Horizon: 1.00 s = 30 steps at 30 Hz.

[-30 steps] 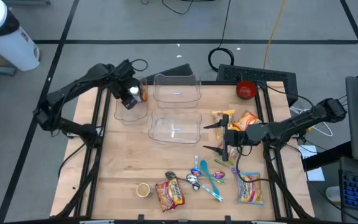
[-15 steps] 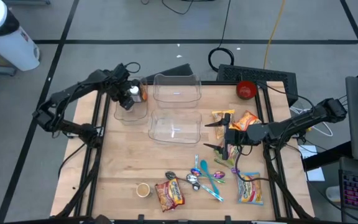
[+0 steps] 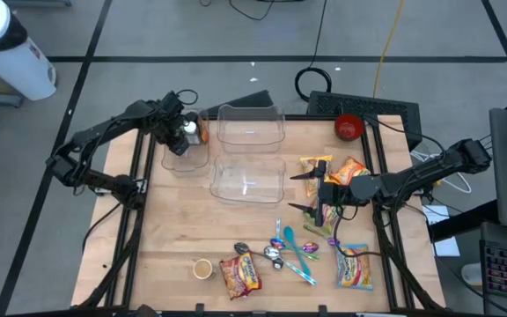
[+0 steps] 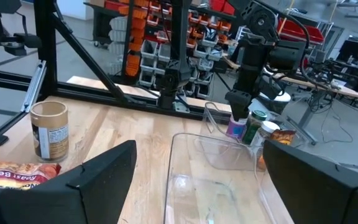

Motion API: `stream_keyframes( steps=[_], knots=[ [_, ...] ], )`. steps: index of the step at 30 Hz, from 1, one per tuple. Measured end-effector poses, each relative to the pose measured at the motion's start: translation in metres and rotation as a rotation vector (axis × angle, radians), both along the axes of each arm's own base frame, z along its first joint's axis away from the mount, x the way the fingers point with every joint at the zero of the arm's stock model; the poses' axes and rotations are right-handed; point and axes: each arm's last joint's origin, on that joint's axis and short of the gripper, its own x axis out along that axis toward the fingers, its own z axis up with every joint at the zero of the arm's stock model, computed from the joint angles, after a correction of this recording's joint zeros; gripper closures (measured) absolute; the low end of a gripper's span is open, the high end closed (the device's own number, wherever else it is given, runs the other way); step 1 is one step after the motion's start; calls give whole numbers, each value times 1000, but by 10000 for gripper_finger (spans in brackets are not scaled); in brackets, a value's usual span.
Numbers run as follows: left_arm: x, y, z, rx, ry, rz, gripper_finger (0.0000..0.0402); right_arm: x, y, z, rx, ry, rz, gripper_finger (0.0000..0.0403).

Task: Pick & Place Food Item
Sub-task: Put the purple seasoning bottle into the top left transparent bin, then put the gold seasoning bottle into the top left transparent bin

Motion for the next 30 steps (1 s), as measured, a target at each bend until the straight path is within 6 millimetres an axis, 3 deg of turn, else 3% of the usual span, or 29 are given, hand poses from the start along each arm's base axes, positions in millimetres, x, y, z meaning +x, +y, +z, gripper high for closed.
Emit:
stream_keyframes(
  steps=[10, 18, 24, 30],
  knots=[
    [-1, -1, 4, -19, 10, -1, 98, 0, 0, 0, 0, 0, 0, 57],
    [7, -9, 47, -66, -6, 10, 107, 0, 0, 0, 0, 0, 0, 57],
    [28, -43, 90, 8, -148, -105, 106, 0, 0, 0, 0, 0, 0, 57],
    [40, -105, 121, 13, -317, -233, 115, 0, 0, 0, 6, -1, 0, 57]
  ],
)
